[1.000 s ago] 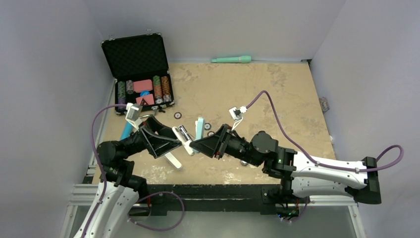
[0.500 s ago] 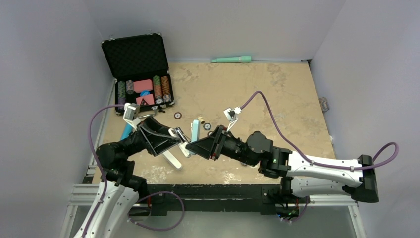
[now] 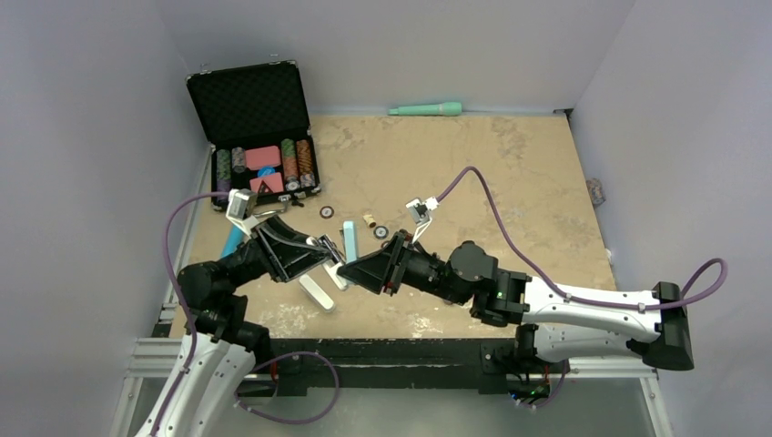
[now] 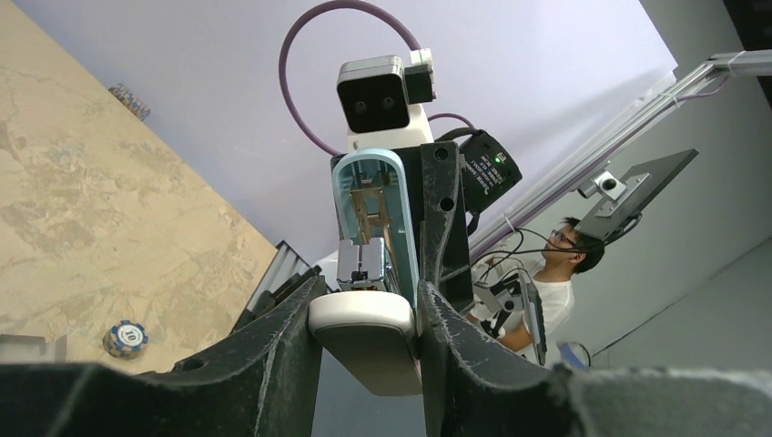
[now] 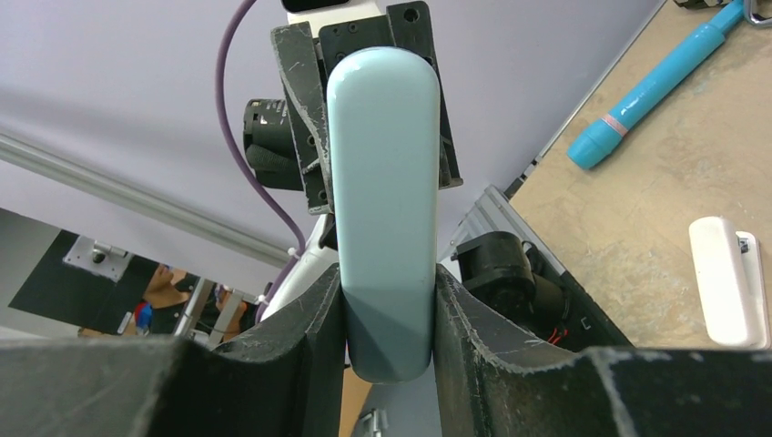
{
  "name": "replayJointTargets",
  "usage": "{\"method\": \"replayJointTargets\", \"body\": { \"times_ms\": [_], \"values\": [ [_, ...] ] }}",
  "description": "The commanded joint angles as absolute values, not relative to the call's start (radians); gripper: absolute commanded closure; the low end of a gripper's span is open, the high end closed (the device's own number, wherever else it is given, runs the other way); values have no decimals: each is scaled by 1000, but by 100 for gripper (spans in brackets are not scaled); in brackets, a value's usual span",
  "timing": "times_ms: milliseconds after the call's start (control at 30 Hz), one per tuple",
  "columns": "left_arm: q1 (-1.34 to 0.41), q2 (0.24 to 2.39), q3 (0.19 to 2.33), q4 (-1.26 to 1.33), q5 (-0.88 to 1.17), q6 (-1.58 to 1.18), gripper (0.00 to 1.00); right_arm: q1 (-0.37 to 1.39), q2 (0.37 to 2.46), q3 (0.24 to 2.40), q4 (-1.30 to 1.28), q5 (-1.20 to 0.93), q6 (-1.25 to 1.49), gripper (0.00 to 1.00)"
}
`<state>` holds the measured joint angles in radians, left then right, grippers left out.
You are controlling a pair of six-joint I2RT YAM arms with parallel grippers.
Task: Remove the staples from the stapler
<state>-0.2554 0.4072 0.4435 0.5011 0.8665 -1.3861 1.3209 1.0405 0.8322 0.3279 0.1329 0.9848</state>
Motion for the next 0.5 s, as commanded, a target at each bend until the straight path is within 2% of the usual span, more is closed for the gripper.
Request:
{"method": "replayJointTargets", "body": {
  "times_ms": [0, 133, 167, 300, 367, 467],
  "values": [
    [-255, 390, 461, 495, 849, -1347, 99, 1322, 1025, 861, 412, 143, 992, 100],
    [-255, 381, 481, 426, 851, -1320, 100, 1322, 1025, 842, 415, 148, 994, 100],
    [-254, 379, 488, 402, 853, -1311, 100, 1322, 1025, 840, 411, 149, 995, 94],
    [-255, 363, 523, 292, 855, -1245, 100, 1322, 1017, 816, 390, 161, 1016, 39],
    [-255, 357, 544, 221, 854, -1205, 100, 1322, 1002, 793, 382, 173, 1033, 28],
    [-255, 351, 576, 116, 854, -1141, 100, 1322, 963, 752, 372, 192, 1051, 23]
  ]
}}
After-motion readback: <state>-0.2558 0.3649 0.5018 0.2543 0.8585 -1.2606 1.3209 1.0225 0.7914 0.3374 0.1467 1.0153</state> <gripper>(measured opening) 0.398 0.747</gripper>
